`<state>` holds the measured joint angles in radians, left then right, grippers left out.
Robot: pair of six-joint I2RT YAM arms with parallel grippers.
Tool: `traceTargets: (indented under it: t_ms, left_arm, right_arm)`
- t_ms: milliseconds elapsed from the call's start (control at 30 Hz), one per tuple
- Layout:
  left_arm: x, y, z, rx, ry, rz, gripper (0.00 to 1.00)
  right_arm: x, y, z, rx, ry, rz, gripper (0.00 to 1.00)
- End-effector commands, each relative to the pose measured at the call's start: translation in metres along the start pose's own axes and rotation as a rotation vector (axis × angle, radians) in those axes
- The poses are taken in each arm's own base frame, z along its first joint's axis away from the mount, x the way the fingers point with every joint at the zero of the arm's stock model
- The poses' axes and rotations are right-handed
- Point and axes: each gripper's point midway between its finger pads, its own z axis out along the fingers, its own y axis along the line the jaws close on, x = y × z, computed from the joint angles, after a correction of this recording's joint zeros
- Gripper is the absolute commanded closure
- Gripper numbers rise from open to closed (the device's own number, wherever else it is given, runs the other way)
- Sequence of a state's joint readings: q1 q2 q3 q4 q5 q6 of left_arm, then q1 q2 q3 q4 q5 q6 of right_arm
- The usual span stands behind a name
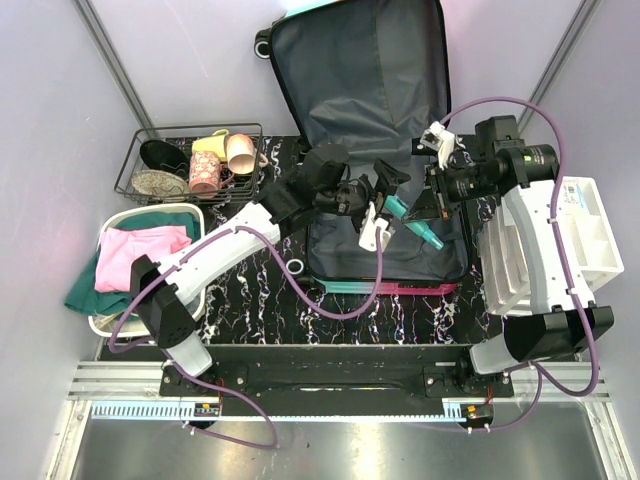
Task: Open, take out, and arrange the luggage
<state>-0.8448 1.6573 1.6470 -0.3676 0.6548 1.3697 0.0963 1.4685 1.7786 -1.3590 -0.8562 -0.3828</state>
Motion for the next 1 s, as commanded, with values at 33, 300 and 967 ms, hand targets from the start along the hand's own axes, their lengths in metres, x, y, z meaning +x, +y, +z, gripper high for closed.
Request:
traceTargets:
  t_ms: [33, 300, 967]
  left_arm:
    - [0.013, 0.009, 0.013, -0.019, 0.086, 0.144, 0.2]
    - [0.033, 0.005, 0.002, -0.061, 0.116, -0.08, 1.0]
    - [-0.003, 0.101, -0.043, -0.304, -0.43, -1.149, 1.0]
  right_arm:
    - [0.013, 0.025, 0.006, -0.084, 0.083, 0.086, 1.0]
    - [-0.031, 0.023, -0.004, -0.027, -0.034, 0.018, 0.22]
    - [-0.167, 0.018, -0.068, 0.099, -0.75, -0.144, 0.0]
